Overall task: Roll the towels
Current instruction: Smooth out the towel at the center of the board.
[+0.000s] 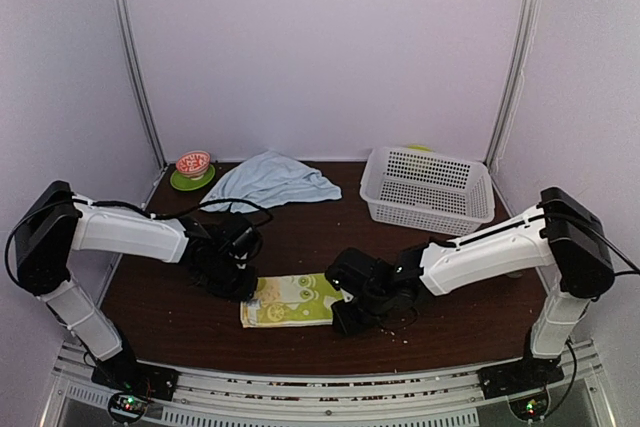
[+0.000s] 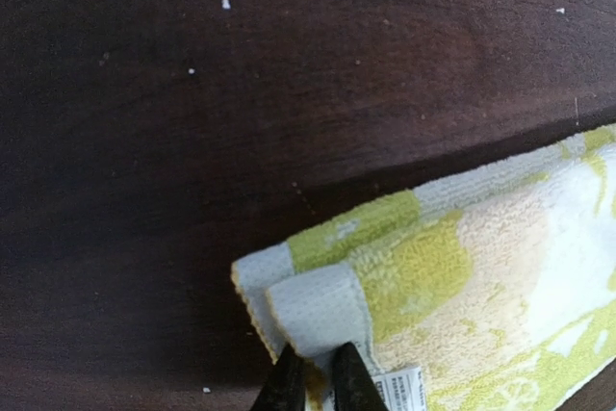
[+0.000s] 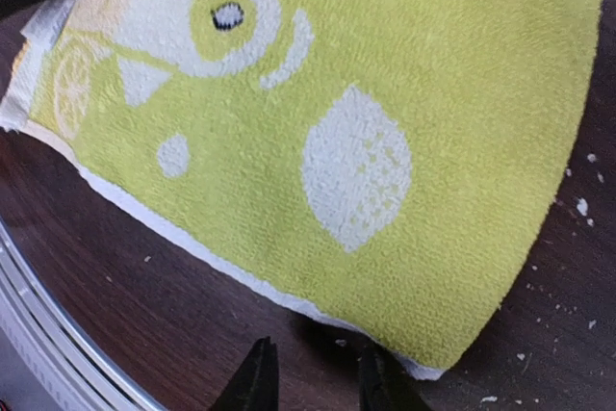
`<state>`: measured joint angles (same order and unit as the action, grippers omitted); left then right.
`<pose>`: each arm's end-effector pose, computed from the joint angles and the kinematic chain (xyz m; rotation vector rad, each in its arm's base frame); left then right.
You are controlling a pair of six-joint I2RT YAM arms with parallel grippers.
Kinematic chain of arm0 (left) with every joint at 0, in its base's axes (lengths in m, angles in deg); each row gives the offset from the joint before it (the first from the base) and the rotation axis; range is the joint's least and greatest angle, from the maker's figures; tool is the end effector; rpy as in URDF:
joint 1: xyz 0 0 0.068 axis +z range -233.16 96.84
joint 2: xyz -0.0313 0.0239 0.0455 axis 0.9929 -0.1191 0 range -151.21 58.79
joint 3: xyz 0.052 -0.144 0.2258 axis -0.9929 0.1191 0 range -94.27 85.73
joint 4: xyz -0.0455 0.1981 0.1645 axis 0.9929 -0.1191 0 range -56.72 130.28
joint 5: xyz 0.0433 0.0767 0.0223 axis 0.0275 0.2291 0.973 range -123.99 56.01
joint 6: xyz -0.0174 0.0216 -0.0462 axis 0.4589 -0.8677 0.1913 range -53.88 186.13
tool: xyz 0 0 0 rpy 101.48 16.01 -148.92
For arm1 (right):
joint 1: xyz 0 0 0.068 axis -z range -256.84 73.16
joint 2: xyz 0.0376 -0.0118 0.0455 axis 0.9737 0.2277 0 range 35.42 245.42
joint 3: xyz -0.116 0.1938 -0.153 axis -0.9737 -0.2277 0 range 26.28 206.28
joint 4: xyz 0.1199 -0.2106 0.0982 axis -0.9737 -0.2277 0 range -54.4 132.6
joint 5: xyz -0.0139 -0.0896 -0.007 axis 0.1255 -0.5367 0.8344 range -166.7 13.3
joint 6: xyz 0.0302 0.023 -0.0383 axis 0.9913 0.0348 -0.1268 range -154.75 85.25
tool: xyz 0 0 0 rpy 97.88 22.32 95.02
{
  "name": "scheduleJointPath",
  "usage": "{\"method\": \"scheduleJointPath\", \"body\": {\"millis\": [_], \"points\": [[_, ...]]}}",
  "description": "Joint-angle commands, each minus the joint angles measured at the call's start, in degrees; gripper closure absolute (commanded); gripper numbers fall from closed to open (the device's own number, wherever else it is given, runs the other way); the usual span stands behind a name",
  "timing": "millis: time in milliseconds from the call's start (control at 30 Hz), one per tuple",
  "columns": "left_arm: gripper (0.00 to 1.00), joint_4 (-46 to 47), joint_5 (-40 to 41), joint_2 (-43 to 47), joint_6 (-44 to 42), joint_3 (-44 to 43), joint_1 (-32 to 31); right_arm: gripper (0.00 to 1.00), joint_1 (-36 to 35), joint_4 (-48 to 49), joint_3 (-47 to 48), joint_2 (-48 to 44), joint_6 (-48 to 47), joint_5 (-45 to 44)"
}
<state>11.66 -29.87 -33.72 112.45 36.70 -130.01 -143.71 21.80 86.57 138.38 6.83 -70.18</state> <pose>0.1963 -0.2056 0.1480 -0.0029 2.8641 -0.2570 0.1334 0.3225 0.1510 -0.6708 2.8124 0.6495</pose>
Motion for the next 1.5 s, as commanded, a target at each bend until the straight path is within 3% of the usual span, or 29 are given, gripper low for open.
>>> {"method": "scheduleJointPath", "body": {"millis": [0,100,233,333,467,767,1033,1233,1467], "points": [[0.90,-2.1,1.3,0.9,-2.2,1.0,0.3,0.67,0.7,-3.6,5.1,-5.9,-2.2,-3.6],[0.82,-4.3,1.1,6.1,-3.3,0.4,0.4,0.65,2.4,-3.4,6.6,-8.4,-2.2,-6.6],[0.57,-7.6,-1.2,12.6,-5.1,-2.5,-0.3,0.68,6.5,-0.7,6.8,-8.1,-1.2,-7.6],[0.48,-8.3,-2.9,15.3,-5.5,-4.9,-2.3,0.73,8.5,0.6,8.0,-4.9,-0.8,-6.0],[0.48,-6.3,-5.1,13.1,-6.6,-6.1,-5.5,0.77,9.6,2.1,10.1,0.1,0.2,-3.7],[0.73,0.4,-6.4,3.2,-6.0,-0.1,-6.7,0.82,12.8,5.7,9.1,7.1,5.9,-1.4],[0.85,3.6,-6.2,2.2,-2.8,9.1,-6.8,0.82,15.1,2.5,8.3,9.3,7.7,-1.1],[0.82,1.2,-5.9,5.4,-3.6,8.4,-6.8,0.71,14.2,2.7,8.5,3.8,5.2,-0.9],[0.54,-6.6,-6.0,12.5,-7.2,-1.6,-6.8,0.65,10.3,1.7,3.7,-4.3,5.0,-1.7]]}}
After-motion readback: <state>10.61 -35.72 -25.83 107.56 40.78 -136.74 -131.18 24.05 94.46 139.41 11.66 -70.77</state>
